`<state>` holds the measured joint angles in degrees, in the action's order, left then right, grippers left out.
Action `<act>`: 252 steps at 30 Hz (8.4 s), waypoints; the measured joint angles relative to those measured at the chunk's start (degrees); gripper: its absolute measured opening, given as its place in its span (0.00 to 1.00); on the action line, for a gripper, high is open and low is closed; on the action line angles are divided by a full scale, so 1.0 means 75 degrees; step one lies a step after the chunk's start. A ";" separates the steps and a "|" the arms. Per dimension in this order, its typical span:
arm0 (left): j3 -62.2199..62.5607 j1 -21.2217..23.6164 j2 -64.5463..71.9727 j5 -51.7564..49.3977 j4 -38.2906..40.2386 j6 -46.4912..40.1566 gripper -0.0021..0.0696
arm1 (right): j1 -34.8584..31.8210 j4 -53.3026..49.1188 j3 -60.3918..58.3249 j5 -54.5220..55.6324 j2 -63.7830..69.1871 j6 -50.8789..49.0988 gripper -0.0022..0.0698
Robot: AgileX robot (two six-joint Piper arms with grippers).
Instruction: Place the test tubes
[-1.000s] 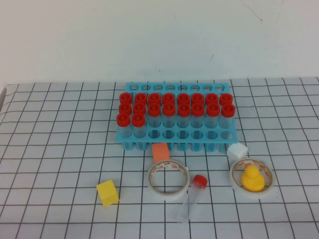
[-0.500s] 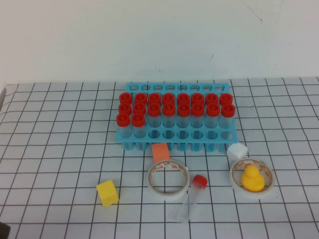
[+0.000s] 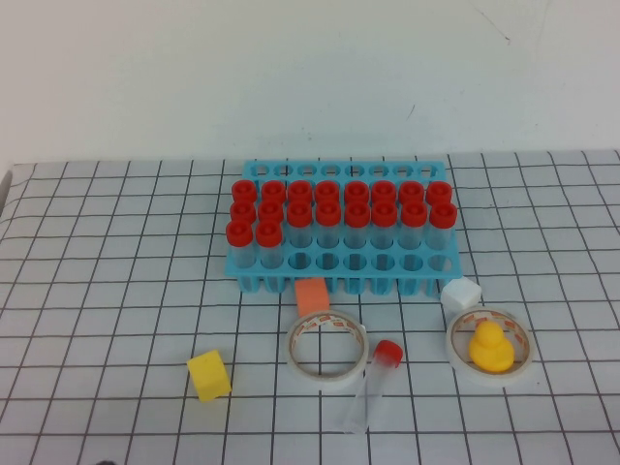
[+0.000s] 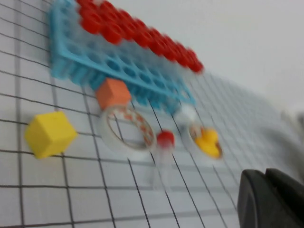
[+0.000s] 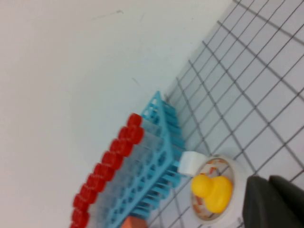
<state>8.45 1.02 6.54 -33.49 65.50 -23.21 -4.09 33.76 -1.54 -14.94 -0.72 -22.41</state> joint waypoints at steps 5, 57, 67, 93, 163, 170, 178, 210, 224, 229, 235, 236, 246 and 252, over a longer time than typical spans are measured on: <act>0.1824 0.0000 0.1778 -0.1587 -0.0945 -0.1126 0.03 | 0.0000 0.0518 0.0000 0.0086 0.0000 -0.0068 0.03; 0.9232 -0.6100 1.3425 -0.2469 -0.7958 0.1928 0.63 | 0.0000 0.0547 0.0000 -0.1030 0.0000 0.1877 0.03; 0.9238 -0.6100 1.3801 -0.1746 -0.8091 0.2136 0.63 | 0.0000 0.0547 0.0000 -0.1030 0.0000 0.1915 0.03; 0.9450 -0.6105 1.4294 -0.2262 -0.8989 0.2793 0.32 | 0.0000 0.0551 0.0000 -0.1030 0.0000 0.2054 0.03; 0.2753 -0.6117 0.8928 1.0957 -1.0446 0.6142 0.32 | 0.3697 0.8338 0.6679 -0.3830 0.9353 1.5934 0.64; 0.2753 -0.6117 0.8928 1.1064 -1.0431 0.6122 0.32 | 0.4413 0.8349 0.7545 -0.3707 1.0502 1.6038 0.63; 0.2753 -0.6117 0.8928 1.1069 -1.0358 0.6122 0.32 | 0.4457 0.8349 0.7685 -0.3691 1.0569 1.6053 0.40; 0.2753 -0.6117 0.7567 0.7620 -1.0049 0.3756 0.64 | 0.4467 0.8449 0.7696 -0.1610 0.9894 1.6803 0.40; 0.1951 -0.6117 0.3049 0.2864 -1.0007 0.3306 0.04 | 0.4467 0.8480 0.7696 -0.1518 0.9894 1.6820 0.39; 0.0999 -0.6117 0.1608 0.2784 -0.9991 0.3536 0.03 | 0.4467 0.8480 0.7696 -0.1515 0.9894 1.6790 0.39; 0.0424 -0.6117 0.0329 0.2672 -0.9978 0.3653 0.03 | 0.4467 0.8480 0.7696 -0.1515 0.9894 1.6718 0.39; 0.0354 -0.6117 0.0193 0.2651 -0.9978 0.3674 0.03 | 0.4467 0.8480 0.7696 -0.1501 0.9894 1.6718 0.39; 0.0112 -0.6117 -0.0076 0.2464 -0.9978 0.3697 0.03 | 0.4467 0.8484 0.7696 -0.1504 0.9924 1.6690 0.39; 0.0112 -0.6117 -0.0076 0.2432 -0.9978 0.3697 0.03 | 0.4467 0.8497 0.7696 -0.2107 1.0378 1.6690 0.39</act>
<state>9.29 -44.85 5.97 -15.26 -9.34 4.52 29.41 97.48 56.18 -30.74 77.11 102.76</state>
